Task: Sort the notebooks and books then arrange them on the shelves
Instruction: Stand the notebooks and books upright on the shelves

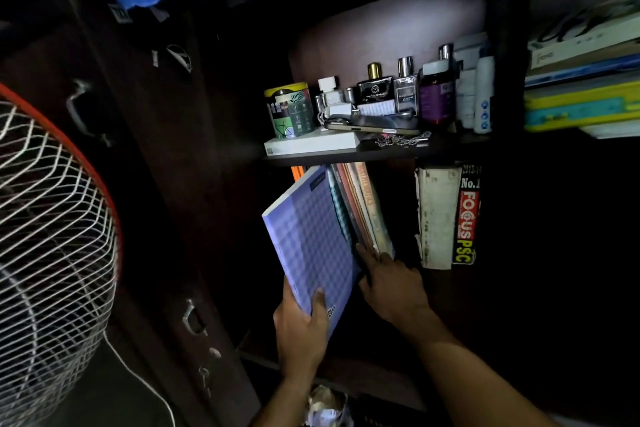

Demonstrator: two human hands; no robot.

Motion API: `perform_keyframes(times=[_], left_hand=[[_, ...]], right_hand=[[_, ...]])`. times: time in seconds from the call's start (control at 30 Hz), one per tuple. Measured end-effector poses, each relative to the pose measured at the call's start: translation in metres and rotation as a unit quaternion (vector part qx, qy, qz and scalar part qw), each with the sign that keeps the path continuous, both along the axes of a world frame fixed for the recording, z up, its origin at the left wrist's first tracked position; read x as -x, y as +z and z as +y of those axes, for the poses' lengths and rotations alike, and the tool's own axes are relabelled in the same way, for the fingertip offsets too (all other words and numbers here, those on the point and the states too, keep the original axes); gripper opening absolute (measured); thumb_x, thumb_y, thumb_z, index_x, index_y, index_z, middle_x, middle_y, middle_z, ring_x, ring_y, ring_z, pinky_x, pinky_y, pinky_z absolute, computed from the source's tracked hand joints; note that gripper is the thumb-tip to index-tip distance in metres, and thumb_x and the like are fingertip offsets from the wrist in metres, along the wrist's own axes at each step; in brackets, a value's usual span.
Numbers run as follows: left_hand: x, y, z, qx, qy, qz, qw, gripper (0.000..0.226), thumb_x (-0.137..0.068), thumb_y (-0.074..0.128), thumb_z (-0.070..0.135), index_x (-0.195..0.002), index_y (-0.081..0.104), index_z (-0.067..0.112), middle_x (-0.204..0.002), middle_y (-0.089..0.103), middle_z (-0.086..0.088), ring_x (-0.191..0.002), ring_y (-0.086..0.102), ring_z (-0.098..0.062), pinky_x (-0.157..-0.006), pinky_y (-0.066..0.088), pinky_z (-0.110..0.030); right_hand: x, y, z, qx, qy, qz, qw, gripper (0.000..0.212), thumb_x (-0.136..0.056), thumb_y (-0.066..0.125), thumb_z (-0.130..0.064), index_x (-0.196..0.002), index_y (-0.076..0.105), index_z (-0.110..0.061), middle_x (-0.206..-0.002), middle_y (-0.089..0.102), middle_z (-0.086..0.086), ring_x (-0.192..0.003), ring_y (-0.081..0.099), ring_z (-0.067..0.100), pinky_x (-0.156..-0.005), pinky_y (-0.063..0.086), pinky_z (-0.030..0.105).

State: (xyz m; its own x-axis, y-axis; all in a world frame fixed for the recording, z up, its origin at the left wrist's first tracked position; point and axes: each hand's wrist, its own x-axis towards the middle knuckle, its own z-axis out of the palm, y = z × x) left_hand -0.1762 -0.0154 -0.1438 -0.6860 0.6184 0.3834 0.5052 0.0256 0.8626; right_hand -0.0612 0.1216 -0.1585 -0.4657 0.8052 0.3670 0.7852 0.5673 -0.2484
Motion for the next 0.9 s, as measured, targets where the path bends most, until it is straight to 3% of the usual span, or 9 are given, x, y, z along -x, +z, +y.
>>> perform_keyframes(times=[0.1, 0.17, 0.3, 0.4, 0.47, 0.53, 0.63, 0.8, 0.9], left_hand=[[-0.002, -0.002, -0.001, 0.003, -0.016, 0.000, 1.000, 0.059, -0.093, 0.068, 0.036, -0.146, 0.048, 0.018, -0.127, 0.062, 0.002, -0.119, 0.060, -0.026, -0.097, 0.050, -0.039], [-0.002, -0.003, -0.001, 0.005, -0.020, 0.005, 1.000, 0.062, -0.090, 0.068, 0.041, -0.145, 0.048, 0.018, -0.126, 0.063, 0.002, -0.118, 0.059, -0.023, -0.095, 0.047, -0.034], [-0.003, -0.001, 0.001, -0.007, -0.035, 0.002, 0.999, 0.051, -0.092, 0.071, 0.025, -0.138, 0.054, 0.014, -0.115, 0.062, 0.008, -0.108, 0.059, -0.014, -0.089, 0.043, -0.026], [-0.003, 0.000, 0.004, -0.007, -0.060, -0.007, 0.998, 0.049, -0.088, 0.069, 0.038, -0.131, 0.059, 0.017, -0.111, 0.064, 0.013, -0.105, 0.060, -0.009, -0.088, 0.044, -0.023], [-0.001, -0.003, 0.006, 0.014, -0.079, -0.008, 0.997, 0.046, -0.082, 0.062, 0.049, -0.121, 0.062, 0.025, -0.101, 0.063, 0.026, -0.095, 0.060, 0.001, -0.084, 0.046, -0.021], [0.001, -0.008, 0.009, 0.044, -0.106, 0.003, 0.993, 0.043, -0.077, 0.056, 0.060, -0.107, 0.067, 0.031, -0.094, 0.068, 0.024, -0.095, 0.064, -0.002, -0.082, 0.051, -0.026], [0.005, -0.011, 0.016, 0.069, -0.133, -0.009, 0.989, 0.060, -0.075, 0.050, 0.068, -0.115, 0.069, 0.027, -0.115, 0.071, 0.010, -0.112, 0.065, -0.014, -0.094, 0.053, -0.038], [0.012, -0.009, 0.028, 0.057, -0.105, -0.110, 0.987, 0.050, -0.063, 0.056, 0.071, -0.099, 0.064, 0.037, -0.117, 0.070, 0.006, -0.114, 0.065, -0.017, -0.098, 0.053, -0.044], [0.007, -0.003, 0.027, 0.066, -0.114, -0.072, 0.989, 0.047, -0.072, 0.053, 0.069, -0.100, 0.066, 0.034, -0.116, 0.069, 0.005, -0.114, 0.064, -0.022, -0.097, 0.053, -0.042]], right_hand=[[-0.002, 0.002, 0.002, 0.026, -0.026, 0.076, 0.996, 0.062, -0.097, 0.045, -0.039, -0.156, 0.025, -0.029, -0.123, 0.067, 0.006, -0.101, 0.067, 0.028, -0.080, 0.056, 0.038], [-0.006, 0.004, 0.003, 0.042, -0.042, 0.108, 0.992, 0.059, -0.098, 0.046, -0.038, -0.153, 0.029, -0.023, -0.110, 0.070, 0.007, -0.096, 0.068, 0.027, -0.077, 0.056, 0.037], [-0.008, 0.006, 0.005, 0.052, -0.023, 0.134, 0.989, 0.059, -0.099, 0.044, -0.042, -0.152, 0.028, -0.022, -0.107, 0.070, 0.008, -0.096, 0.068, 0.029, -0.077, 0.055, 0.039], [-0.008, 0.006, 0.006, 0.058, -0.014, 0.143, 0.988, 0.055, -0.100, 0.042, -0.043, -0.150, 0.030, -0.024, -0.107, 0.070, 0.007, -0.095, 0.068, 0.028, -0.077, 0.055, 0.038], [-0.008, 0.006, 0.006, 0.058, -0.009, 0.149, 0.987, 0.052, -0.100, 0.041, -0.043, -0.148, 0.031, -0.025, -0.108, 0.069, 0.006, -0.094, 0.068, 0.027, -0.077, 0.056, 0.039], [-0.008, 0.006, 0.006, 0.066, -0.006, 0.155, 0.986, 0.051, -0.101, 0.041, -0.042, -0.148, 0.029, -0.025, -0.111, 0.069, 0.006, -0.097, 0.068, 0.028, -0.078, 0.055, 0.039], [-0.009, 0.007, 0.006, 0.072, -0.005, 0.156, 0.985, 0.050, -0.103, 0.039, -0.041, -0.148, 0.029, -0.023, -0.112, 0.069, 0.008, -0.097, 0.067, 0.030, -0.076, 0.051, 0.037], [-0.009, 0.011, 0.006, 0.086, -0.014, 0.146, 0.985, 0.055, -0.102, 0.043, -0.040, -0.151, 0.025, -0.023, -0.120, 0.067, 0.009, -0.106, 0.066, 0.033, -0.083, 0.050, 0.041], [-0.008, 0.011, 0.006, 0.081, -0.007, 0.147, 0.986, 0.059, -0.101, 0.044, -0.041, -0.153, 0.023, -0.023, -0.122, 0.067, 0.006, -0.106, 0.066, 0.029, -0.082, 0.050, 0.038]])
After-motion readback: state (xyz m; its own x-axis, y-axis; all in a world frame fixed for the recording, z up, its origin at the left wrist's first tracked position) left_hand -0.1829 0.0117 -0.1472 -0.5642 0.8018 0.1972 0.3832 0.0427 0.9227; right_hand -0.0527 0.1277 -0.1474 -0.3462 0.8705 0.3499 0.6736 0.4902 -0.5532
